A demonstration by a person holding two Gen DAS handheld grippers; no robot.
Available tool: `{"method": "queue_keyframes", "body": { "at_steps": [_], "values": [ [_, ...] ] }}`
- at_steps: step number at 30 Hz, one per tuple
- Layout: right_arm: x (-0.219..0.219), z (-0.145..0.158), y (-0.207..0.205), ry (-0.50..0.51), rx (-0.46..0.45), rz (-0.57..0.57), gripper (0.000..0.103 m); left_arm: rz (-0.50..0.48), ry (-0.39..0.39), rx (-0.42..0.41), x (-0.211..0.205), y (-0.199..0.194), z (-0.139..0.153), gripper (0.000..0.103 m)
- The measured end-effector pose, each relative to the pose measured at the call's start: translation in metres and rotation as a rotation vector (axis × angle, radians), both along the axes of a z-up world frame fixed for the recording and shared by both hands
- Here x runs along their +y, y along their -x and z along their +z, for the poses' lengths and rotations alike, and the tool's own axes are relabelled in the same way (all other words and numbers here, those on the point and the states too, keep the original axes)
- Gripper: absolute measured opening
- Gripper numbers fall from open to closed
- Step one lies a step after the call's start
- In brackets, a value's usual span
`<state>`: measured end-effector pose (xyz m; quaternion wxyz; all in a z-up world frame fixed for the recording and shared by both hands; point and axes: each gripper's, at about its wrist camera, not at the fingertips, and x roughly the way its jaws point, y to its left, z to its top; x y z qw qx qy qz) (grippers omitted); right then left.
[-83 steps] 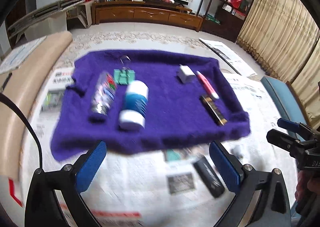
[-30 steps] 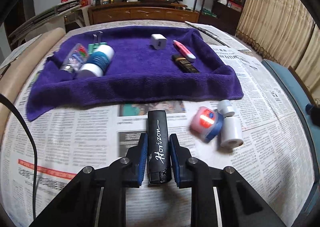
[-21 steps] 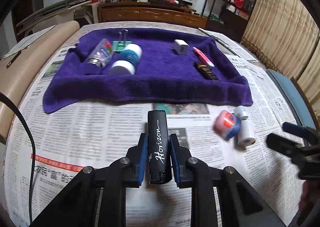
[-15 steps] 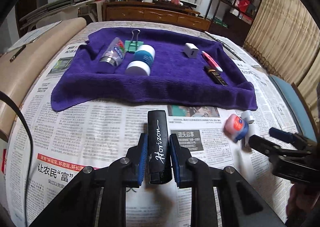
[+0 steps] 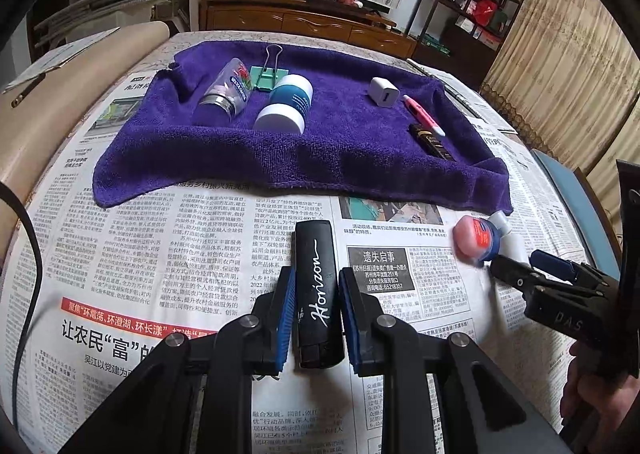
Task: Organize rigid objects
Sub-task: 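Grasp the white tape roll with the right tool while left tool holds the Horizon case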
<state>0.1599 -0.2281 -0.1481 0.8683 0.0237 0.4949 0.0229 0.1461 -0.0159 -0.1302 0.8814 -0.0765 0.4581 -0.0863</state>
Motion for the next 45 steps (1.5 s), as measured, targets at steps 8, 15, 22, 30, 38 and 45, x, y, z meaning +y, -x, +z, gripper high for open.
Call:
{"method": "queue_keyframes", "body": {
  "at_steps": [8, 15, 22, 30, 38, 45],
  "values": [
    [-0.002, 0.000, 0.000, -0.005, -0.014, -0.015, 0.080, -0.008, -0.005, 0.002, -0.005, 0.000, 0.000, 0.021],
    [0.004, -0.001, -0.004, 0.008, -0.027, 0.018, 0.080, -0.012, -0.013, 0.005, -0.007, -0.001, 0.000, 0.021],
    [-0.005, 0.000, -0.002, -0.006, -0.036, 0.046, 0.070, -0.013, -0.016, 0.005, -0.008, -0.001, -0.001, 0.021],
    [-0.024, 0.003, 0.003, -0.044, -0.001, 0.045, 0.064, -0.014, -0.014, 0.008, -0.008, -0.002, -0.002, 0.021],
    [-0.017, -0.001, -0.001, 0.019, -0.031, 0.054, 0.064, -0.017, -0.010, 0.011, -0.008, -0.002, -0.002, 0.021],
    [-0.008, 0.001, 0.004, 0.022, -0.064, 0.094, 0.037, -0.017, -0.011, 0.011, -0.008, -0.002, -0.002, 0.021]
  ]
}}
